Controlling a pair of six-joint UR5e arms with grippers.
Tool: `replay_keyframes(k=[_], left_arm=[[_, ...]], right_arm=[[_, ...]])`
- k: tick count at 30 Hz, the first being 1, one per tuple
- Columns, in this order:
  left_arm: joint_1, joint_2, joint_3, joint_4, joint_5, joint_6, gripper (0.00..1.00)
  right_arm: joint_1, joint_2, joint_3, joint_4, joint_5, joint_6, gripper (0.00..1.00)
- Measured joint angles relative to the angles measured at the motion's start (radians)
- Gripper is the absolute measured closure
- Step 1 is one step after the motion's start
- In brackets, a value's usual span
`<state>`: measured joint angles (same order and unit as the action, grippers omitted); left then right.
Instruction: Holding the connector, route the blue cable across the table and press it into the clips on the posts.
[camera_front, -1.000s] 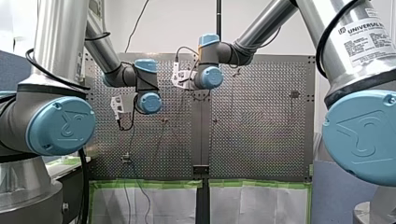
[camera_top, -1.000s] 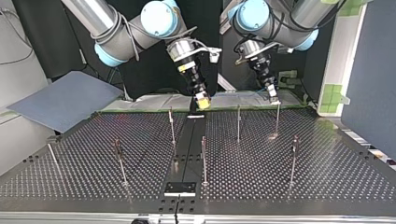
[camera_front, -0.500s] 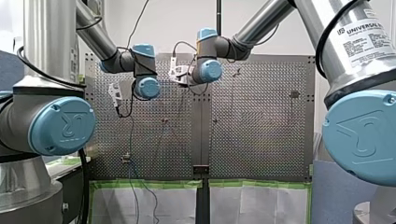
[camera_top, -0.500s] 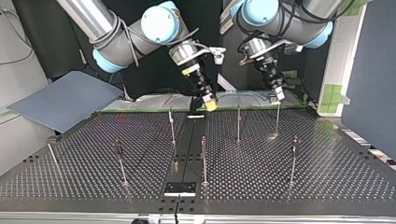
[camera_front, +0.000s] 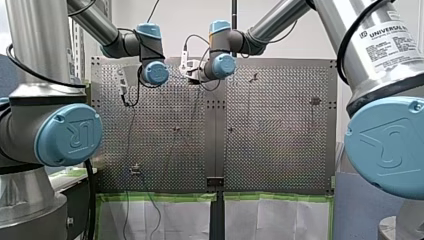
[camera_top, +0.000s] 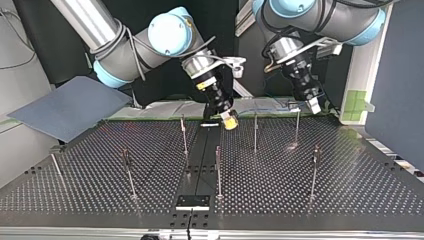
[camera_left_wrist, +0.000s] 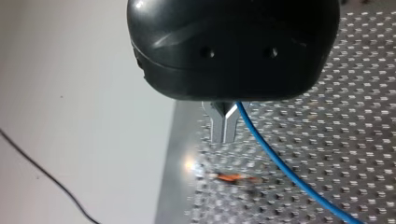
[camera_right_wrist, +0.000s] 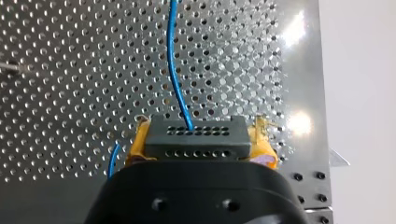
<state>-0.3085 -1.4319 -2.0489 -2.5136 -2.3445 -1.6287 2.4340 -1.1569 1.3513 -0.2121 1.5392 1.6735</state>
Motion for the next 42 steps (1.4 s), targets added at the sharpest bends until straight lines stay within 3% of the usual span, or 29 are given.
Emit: replay_keyframes(k=[7, 13, 19, 23, 33, 42], left_arm=[[0.018, 0.038, 0.050, -0.059, 0.035, 0.005, 1.00], [0.037, -0.003, 0.072, -0.104, 0.068, 0.004, 1.00], [0.064, -0.044, 0.084, -0.092, 0.109, 0.001, 1.00], [0.086, -0.065, 0.092, -0.082, 0.136, -0.004, 1.00], [0.165, -0.072, 0.097, -0.062, 0.215, -0.032, 1.00], [0.245, -0.105, 0.112, -0.049, 0.286, -0.057, 1.00]], right_arm=[[0.001, 0.038, -0.058, 0.035, -0.006, 0.008, 1.00], [-0.008, 0.049, -0.106, 0.051, -0.019, 0.032, 1.00], [-0.015, 0.066, -0.155, 0.060, -0.036, 0.054, 1.00], [-0.016, 0.091, -0.188, 0.069, -0.039, 0.055, 1.00], [0.004, 0.160, -0.262, 0.076, -0.051, 0.050, 1.00], [0.015, 0.192, -0.294, 0.076, -0.065, 0.049, 1.00]])
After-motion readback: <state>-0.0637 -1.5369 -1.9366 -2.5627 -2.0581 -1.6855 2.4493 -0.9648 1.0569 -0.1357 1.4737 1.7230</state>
